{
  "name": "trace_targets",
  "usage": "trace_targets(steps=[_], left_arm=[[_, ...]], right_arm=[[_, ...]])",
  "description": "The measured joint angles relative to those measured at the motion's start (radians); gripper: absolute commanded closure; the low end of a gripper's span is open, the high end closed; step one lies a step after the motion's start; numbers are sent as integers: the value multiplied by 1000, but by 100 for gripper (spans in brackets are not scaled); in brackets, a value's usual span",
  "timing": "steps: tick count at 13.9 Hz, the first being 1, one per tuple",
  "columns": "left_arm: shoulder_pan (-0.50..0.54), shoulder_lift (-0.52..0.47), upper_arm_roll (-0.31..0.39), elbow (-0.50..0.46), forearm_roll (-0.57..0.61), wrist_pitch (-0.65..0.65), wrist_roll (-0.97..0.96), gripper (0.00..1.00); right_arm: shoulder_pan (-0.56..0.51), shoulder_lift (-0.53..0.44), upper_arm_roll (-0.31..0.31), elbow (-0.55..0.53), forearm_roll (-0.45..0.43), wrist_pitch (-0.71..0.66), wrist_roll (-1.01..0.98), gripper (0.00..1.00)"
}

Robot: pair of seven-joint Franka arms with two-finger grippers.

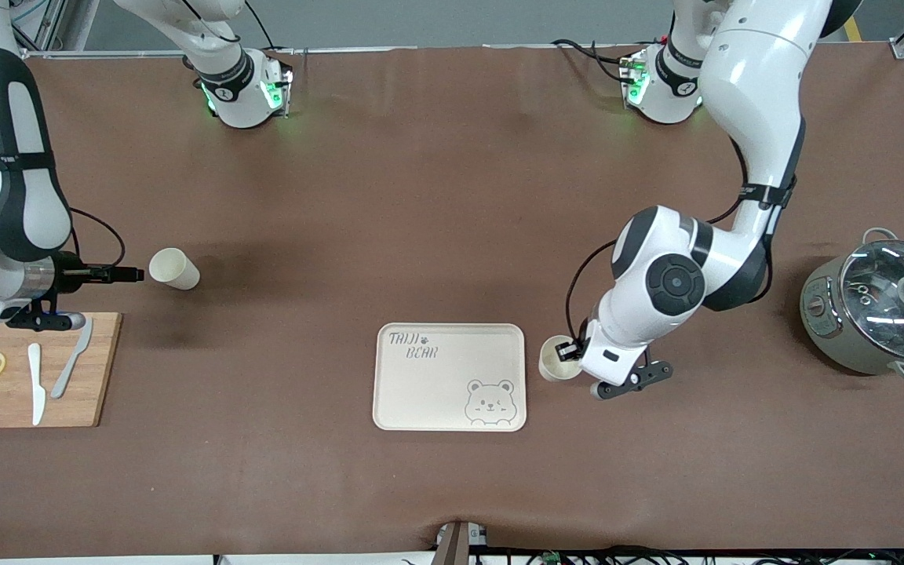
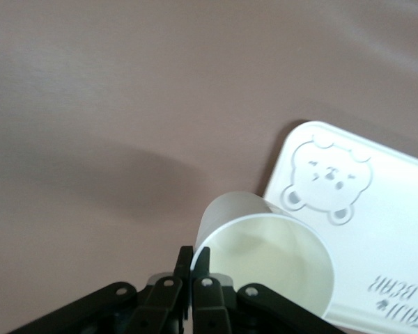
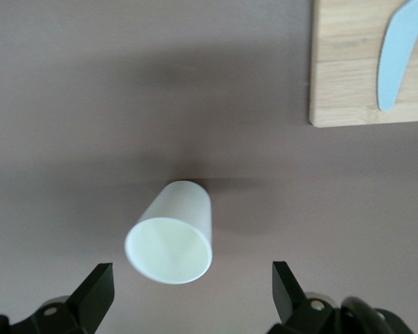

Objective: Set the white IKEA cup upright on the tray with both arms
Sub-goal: 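Carry the cup toward the tray while the right gripper reaches the other cup, then lower the cup upright onto the tray and open the left gripper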

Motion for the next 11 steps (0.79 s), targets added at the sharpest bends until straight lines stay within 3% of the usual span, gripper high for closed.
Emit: trace_targets(steps=[8, 9, 11], left_arm=[[-106, 142, 1, 58, 0, 155, -118, 100], [-117, 159, 2, 60, 0, 156, -119, 93], [-134, 182, 4, 63, 0, 160, -119, 65]], right_arm=[[-23, 0, 0, -116, 2, 127, 0, 0], [-23, 0, 0, -136, 2, 144, 0, 0], [-23, 0, 2, -162, 2, 149, 0, 0]])
